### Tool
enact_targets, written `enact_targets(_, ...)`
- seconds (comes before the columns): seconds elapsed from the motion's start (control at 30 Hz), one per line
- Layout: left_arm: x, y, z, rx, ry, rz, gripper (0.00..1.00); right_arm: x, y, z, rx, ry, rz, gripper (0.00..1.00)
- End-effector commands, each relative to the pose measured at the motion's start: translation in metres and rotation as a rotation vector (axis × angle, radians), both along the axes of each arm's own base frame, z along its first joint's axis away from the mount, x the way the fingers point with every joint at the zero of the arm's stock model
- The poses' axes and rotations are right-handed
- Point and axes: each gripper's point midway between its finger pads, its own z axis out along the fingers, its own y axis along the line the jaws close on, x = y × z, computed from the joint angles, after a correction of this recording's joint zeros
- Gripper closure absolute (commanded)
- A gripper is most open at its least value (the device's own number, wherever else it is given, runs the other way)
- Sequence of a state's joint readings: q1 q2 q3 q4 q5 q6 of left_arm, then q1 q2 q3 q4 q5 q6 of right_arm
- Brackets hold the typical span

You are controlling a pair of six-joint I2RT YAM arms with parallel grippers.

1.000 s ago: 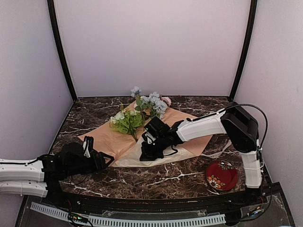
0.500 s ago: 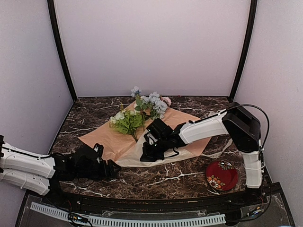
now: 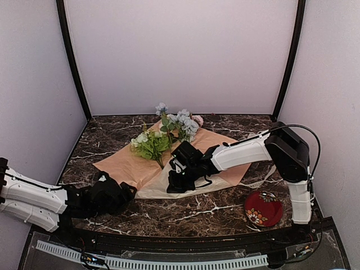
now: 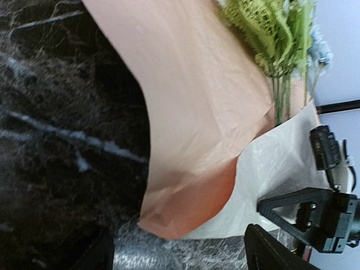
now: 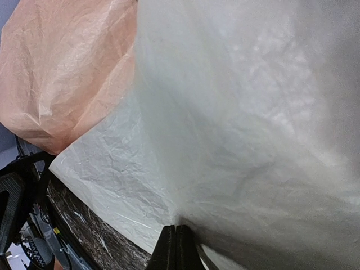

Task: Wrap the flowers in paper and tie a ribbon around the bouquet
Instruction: Pick up the one-fourth-folded wrapping paper from the center of the board.

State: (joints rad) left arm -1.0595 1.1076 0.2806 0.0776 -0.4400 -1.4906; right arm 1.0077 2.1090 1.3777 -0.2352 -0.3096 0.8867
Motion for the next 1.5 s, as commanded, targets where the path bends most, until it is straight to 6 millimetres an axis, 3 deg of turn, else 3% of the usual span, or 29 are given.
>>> enact_targets(0.0,0.013,0.024,-0.007,-0.032,-0.175,0.092,0.17,-0.014,-0.008,-0.015,-0.043,0.013,0.031,1.00)
enact_targets(0.23,0.013,-0.013,0.015,-0.048,-0.365,-0.184,0.11,-0.015,-0.009,-0.016,-0.050,0.010,0.054,1.00)
enact_targets(0.37,0.014,-0.016,0.005,-0.036,-0.351,-0.220,0.11,-0.015,-0.013,-0.016,-0.058,0.000,0.052,1.00)
enact_targets(0.5,0.011,-0.035,0.009,-0.089,-0.380,-0.330,0.18,-0.017,-0.011,-0.016,-0.051,0.005,0.059,1.00)
enact_targets(0.6,0.005,-0.051,0.001,-0.124,-0.334,-0.391,0.29,-0.017,-0.008,-0.015,-0.044,0.005,0.064,1.00)
enact_targets(0.7,0.000,-0.051,-0.007,-0.166,-0.301,-0.385,0.35,-0.018,-0.008,-0.013,-0.044,0.003,0.071,1.00)
enact_targets(0.87,-0.003,-0.053,-0.001,-0.237,-0.326,-0.386,0.41,-0.020,-0.007,-0.011,-0.042,-0.003,0.078,1.00)
enact_targets(1.2,0.010,-0.052,0.000,-0.160,-0.314,-0.338,0.33,-0.018,0.002,-0.006,-0.033,-0.012,0.091,1.00)
enact_targets(1.3,0.015,-0.056,-0.007,-0.103,-0.279,-0.333,0.33,-0.018,0.004,-0.005,-0.030,-0.011,0.092,1.00)
enact_targets(1.47,0.014,-0.051,-0.010,-0.159,-0.284,-0.299,0.50,-0.018,0.001,-0.004,-0.036,-0.016,0.089,1.00)
